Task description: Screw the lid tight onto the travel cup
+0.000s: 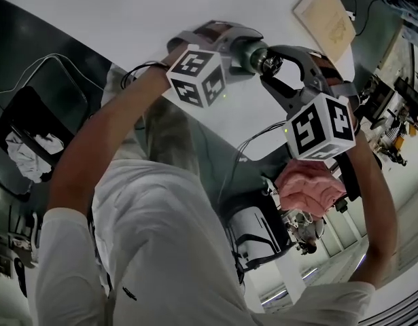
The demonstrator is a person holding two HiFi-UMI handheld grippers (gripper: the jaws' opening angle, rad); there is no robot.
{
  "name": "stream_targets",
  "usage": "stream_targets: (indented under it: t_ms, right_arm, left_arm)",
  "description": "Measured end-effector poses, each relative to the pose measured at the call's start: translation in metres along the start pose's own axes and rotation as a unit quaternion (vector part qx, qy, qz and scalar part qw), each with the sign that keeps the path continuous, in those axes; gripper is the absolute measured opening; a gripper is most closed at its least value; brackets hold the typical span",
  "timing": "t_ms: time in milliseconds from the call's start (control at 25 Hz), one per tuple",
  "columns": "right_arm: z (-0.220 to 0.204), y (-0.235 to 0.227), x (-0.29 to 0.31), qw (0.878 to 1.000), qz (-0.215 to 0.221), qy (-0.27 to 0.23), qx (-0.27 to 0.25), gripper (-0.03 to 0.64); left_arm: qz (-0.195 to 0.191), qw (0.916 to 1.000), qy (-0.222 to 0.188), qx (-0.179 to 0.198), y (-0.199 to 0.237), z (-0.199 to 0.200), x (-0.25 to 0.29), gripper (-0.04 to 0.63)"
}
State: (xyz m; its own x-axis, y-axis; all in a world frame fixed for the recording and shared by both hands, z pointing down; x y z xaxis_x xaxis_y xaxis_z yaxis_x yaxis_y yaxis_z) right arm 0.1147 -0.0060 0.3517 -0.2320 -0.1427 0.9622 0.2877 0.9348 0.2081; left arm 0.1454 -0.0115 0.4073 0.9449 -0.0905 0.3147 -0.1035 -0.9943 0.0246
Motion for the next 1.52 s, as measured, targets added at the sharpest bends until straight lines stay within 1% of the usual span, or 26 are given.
stream_targets:
  t_ms: [80, 160, 240, 320, 400, 480, 560, 720, 760, 800, 880, 920, 960, 1000, 1080, 1200, 1280, 1320, 1400, 1440, 1520]
  right_arm:
    - [0.000, -0.001, 0.001, 0.999, -0.012, 0.011, 0.050, 0.230]
    - [-0.001, -0.002, 0.002, 0.994, -0.026, 0.021, 0.107, 0.230]
    - [-0.002, -0.003, 0.002, 0.985, -0.041, 0.034, 0.166, 0.230]
    - [-0.003, -0.005, 0.003, 0.972, -0.059, 0.046, 0.223, 0.230]
    - [-0.004, -0.008, 0.003, 0.956, -0.078, 0.049, 0.279, 0.230]
    - [-0.006, -0.010, 0.002, 0.934, -0.093, 0.047, 0.342, 0.230]
    - [-0.009, -0.011, 0.001, 0.911, -0.106, 0.050, 0.395, 0.230]
    - [-0.014, -0.013, 0.001, 0.873, -0.124, 0.065, 0.468, 0.230]
    - [-0.014, -0.013, 0.001, 0.867, -0.127, 0.066, 0.477, 0.230]
    - [-0.013, -0.013, 0.001, 0.864, -0.129, 0.066, 0.482, 0.230]
    - [-0.011, -0.011, 0.000, 0.867, -0.126, 0.058, 0.479, 0.230]
    - [-0.010, -0.011, -0.001, 0.871, -0.122, 0.052, 0.472, 0.232]
    - [-0.009, -0.010, -0.004, 0.879, -0.120, 0.045, 0.460, 0.248]
    - [-0.007, -0.010, -0.007, 0.889, -0.120, 0.038, 0.440, 0.255]
    - [-0.003, -0.010, -0.015, 0.916, -0.119, 0.021, 0.383, 0.259]
    - [0.000, -0.007, -0.022, 0.958, -0.094, 0.002, 0.270, 0.259]
    - [-0.001, -0.005, -0.025, 0.980, -0.077, -0.001, 0.186, 0.259]
    - [-0.002, -0.005, -0.026, 0.987, -0.069, -0.001, 0.143, 0.259]
    - [-0.004, -0.002, -0.024, 0.997, -0.052, -0.003, 0.057, 0.259]
    - [-0.003, -0.001, -0.021, 0.999, -0.043, -0.006, 0.018, 0.259]
    - [-0.001, 0.003, -0.015, 0.999, -0.022, -0.014, -0.046, 0.259]
  left_arm:
    - [0.000, 1.0000, -0.001, 0.000, -0.001, 0.000, 0.000, 0.359]
    - [0.002, 1.0000, 0.000, 0.000, -0.001, -0.001, 0.000, 0.359]
    - [0.004, 1.0000, 0.002, 0.000, -0.001, -0.001, 0.000, 0.359]
    - [0.004, 1.0000, 0.002, 0.000, 0.000, -0.002, 0.000, 0.359]
    - [0.005, 1.0000, 0.002, 0.000, 0.002, -0.002, 0.000, 0.359]
    - [0.004, 1.0000, 0.002, -0.002, 0.002, -0.002, 0.000, 0.359]
    - [0.004, 1.0000, 0.001, -0.002, 0.002, -0.001, 0.000, 0.359]
    - [0.005, 1.0000, 0.000, -0.001, 0.003, -0.001, 0.000, 0.359]
    - [0.005, 1.0000, 0.000, -0.002, 0.002, -0.001, 0.000, 0.359]
    - [0.005, 1.0000, 0.001, -0.002, 0.002, -0.001, 0.000, 0.359]
    - [0.005, 1.0000, 0.000, -0.003, 0.002, -0.001, 0.000, 0.359]
    - [0.005, 1.0000, -0.001, -0.004, 0.002, -0.001, 0.000, 0.359]
    - [0.005, 1.0000, -0.001, -0.003, 0.002, 0.000, 0.000, 0.359]
    - [0.005, 1.0000, -0.002, -0.003, 0.002, 0.000, 0.001, 0.359]
    - [0.004, 1.0000, -0.002, -0.001, 0.002, 0.000, 0.001, 0.359]
    - [0.004, 1.0000, -0.002, -0.001, 0.002, -0.001, 0.000, 0.359]
    - [0.004, 1.0000, -0.001, -0.001, 0.002, -0.001, 0.000, 0.359]
    - [0.004, 1.0000, -0.001, -0.001, 0.002, -0.001, 0.000, 0.359]
    - [0.004, 1.0000, -0.002, -0.001, 0.002, -0.001, 0.000, 0.359]
    - [0.004, 1.0000, -0.002, -0.001, 0.002, -0.001, 0.000, 0.359]
    - [0.004, 1.0000, -0.001, -0.002, 0.002, -0.001, -0.001, 0.359]
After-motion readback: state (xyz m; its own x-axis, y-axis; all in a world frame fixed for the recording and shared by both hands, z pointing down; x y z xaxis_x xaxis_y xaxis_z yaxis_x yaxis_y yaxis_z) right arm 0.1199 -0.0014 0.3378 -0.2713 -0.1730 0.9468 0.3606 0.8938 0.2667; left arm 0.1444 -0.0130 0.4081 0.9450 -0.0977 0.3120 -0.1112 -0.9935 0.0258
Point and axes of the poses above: the fingertips, and each gripper's own axes: x forward along the fingers, y to its left, z out of its top, the point moved 1 cm from there along -x, backward along the fingers, and after that the axes turned 11 degrees about -z, right-handed, at the moved point
